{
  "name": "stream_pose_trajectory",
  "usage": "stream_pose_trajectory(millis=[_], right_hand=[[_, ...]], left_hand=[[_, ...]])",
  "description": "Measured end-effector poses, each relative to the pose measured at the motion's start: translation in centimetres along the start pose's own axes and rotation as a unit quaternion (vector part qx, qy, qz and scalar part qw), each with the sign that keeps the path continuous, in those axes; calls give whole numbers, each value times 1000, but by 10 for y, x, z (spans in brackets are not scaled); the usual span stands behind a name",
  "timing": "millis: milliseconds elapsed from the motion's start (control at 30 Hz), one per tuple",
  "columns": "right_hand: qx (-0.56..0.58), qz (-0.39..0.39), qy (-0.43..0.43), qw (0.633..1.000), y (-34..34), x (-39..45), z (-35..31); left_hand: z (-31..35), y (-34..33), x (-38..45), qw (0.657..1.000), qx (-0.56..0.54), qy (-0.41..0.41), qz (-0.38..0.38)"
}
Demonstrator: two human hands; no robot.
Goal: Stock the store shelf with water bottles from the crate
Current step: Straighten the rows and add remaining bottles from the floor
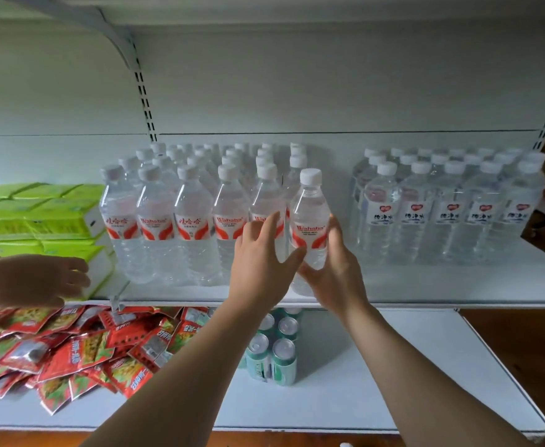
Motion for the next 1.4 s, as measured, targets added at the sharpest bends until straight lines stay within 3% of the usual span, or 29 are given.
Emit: stream_pose_trajectory(millis=[433, 600, 700, 833, 1000, 1167, 1400], right_hand=[[-48, -23, -5, 999, -15, 15, 4], [-49, -56, -24, 997, -11, 12, 10], [-112, -73, -7, 991, 5, 0, 15], [-152, -25, 26, 988, 38, -28, 21], [-137, 22, 23, 990, 77, -94, 46], [-167, -79, -106, 977, 91, -190, 98], [-222, -193, -245, 924, 87, -303, 154]], left_hand=[[-11, -11, 3, 999, 2, -32, 31], [-12, -13, -4, 1000, -16, -19, 6], [-8, -14, -14, 999, -38, -3, -8], [3, -33, -37, 999, -41, 21, -18], [5, -83, -83, 993, -46, 44, -100], [-18, -151, -149, 967, -30, 98, -232], [-76, -227, -230, 903, -12, 193, -384]])
Point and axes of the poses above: each hand's wrist, its own x-axis towards the middle knuckle, its own y-axis out of the back of the hand, z = x × y, the point moved 3 cm from there along x, towards the middle knuckle, and after that the axes turned 12 degrees about y, right-handed, at the moved point
